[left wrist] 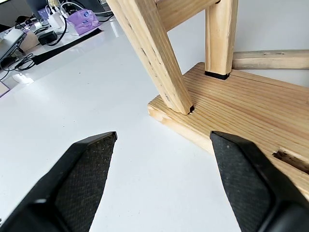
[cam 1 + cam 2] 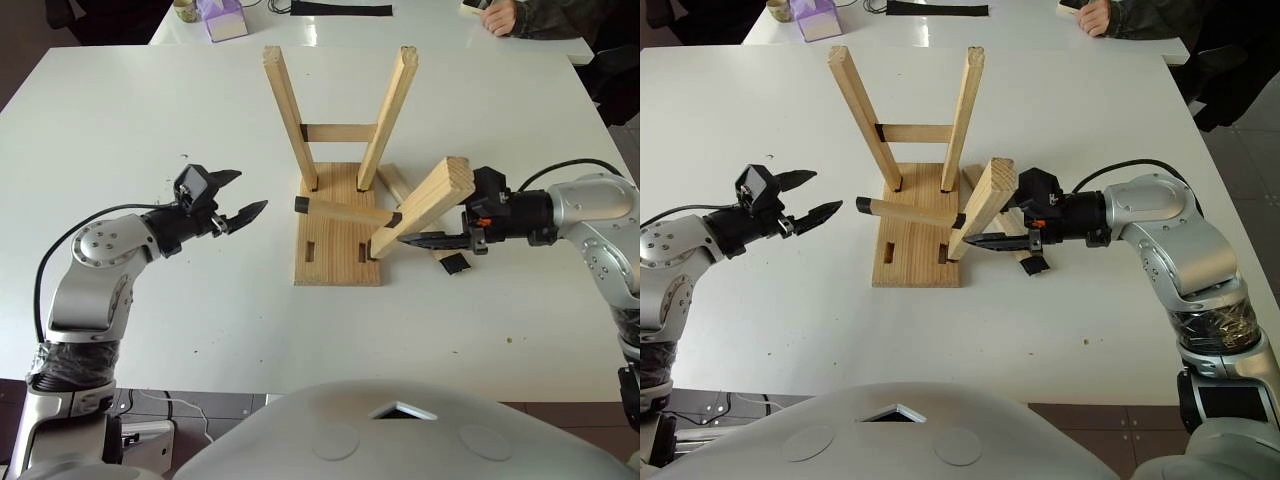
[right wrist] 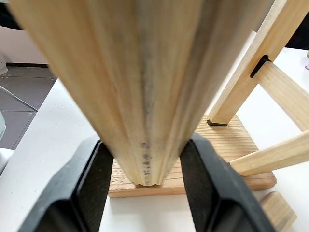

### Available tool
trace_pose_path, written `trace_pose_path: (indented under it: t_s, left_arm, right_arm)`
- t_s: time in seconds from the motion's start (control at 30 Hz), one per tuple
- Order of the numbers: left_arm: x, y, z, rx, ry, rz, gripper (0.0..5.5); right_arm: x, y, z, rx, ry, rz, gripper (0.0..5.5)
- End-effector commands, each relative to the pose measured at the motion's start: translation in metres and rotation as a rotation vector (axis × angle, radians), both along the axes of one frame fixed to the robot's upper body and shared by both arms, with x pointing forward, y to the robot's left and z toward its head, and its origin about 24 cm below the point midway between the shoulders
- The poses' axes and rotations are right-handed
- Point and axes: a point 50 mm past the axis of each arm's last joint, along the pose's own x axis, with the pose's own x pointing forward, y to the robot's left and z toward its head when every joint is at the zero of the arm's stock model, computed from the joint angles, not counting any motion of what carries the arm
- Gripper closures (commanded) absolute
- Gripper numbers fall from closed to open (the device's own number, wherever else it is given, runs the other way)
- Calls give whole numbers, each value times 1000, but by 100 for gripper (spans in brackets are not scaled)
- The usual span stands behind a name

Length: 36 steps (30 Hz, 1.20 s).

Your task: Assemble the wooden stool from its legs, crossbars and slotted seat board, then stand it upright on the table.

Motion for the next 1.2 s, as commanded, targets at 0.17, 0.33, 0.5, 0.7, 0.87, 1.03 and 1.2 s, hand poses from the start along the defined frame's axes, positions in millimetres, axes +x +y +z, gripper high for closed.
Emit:
trace_pose_path:
  t_s: [0.17, 0.33, 0.5, 0.7, 0.87, 1.03, 1.2]
  left_arm:
    - [0, -2, -4, 19, 15, -31, 191]
    - [1, -3, -4, 25, 16, -35, 191]
    - [0, -4, -4, 30, 19, -51, 191]
    - [0, -4, -6, 35, 20, -53, 191]
    - [-1, -5, -6, 41, 19, -54, 191]
    - [-1, -5, -6, 44, 18, -53, 191]
    - [0, -7, -7, 44, 18, -61, 191]
  right_arm:
    - [1, 10, 7, 45, -53, -8, 347]
    - [1, 9, -4, 15, -31, -12, 347]
    - [-5, 1, -13, -45, -18, -2, 347]
    - [-10, -5, -16, -62, 0, 2, 347]
    - [-10, -7, -18, -80, -5, 4, 347]
    - [-10, -8, -17, -82, -9, 7, 347]
    - [-4, -13, -19, -97, 3, -17, 347]
